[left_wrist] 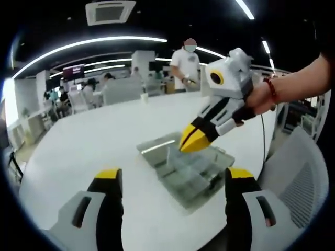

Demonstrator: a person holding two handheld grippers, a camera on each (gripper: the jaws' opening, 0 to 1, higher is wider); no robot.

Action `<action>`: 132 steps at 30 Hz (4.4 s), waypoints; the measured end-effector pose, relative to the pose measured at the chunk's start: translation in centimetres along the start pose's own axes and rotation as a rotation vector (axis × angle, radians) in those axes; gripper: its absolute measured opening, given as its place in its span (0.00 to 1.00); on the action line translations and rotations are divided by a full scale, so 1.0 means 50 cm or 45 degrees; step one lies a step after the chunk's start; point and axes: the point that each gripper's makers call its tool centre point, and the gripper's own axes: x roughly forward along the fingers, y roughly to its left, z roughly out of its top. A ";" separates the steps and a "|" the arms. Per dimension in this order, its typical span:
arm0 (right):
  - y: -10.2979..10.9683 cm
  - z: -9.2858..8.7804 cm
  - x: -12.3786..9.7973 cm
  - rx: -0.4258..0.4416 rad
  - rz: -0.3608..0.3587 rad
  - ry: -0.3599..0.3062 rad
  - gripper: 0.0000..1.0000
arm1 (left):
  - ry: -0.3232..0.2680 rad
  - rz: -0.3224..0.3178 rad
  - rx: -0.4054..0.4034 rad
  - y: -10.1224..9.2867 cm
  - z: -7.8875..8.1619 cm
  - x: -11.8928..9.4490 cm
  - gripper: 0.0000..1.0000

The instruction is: Insert the divider into the dual guide fixture by aligning both edges with the guide slots and pushing it downward to the bottom, including one-sided entry, uneven engagement, binding, and posture correction.

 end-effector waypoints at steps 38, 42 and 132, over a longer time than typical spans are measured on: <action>0.021 -0.027 0.013 -0.344 0.108 0.155 0.00 | 0.005 -0.027 -0.029 -0.001 -0.005 0.002 0.72; 0.018 -0.030 0.018 -0.333 0.102 0.167 0.00 | 0.005 -0.029 -0.040 -0.002 -0.005 0.001 0.72; -0.002 -0.088 0.070 -0.146 -0.013 0.373 0.08 | 0.141 -0.156 -0.006 -0.044 -0.046 0.016 0.70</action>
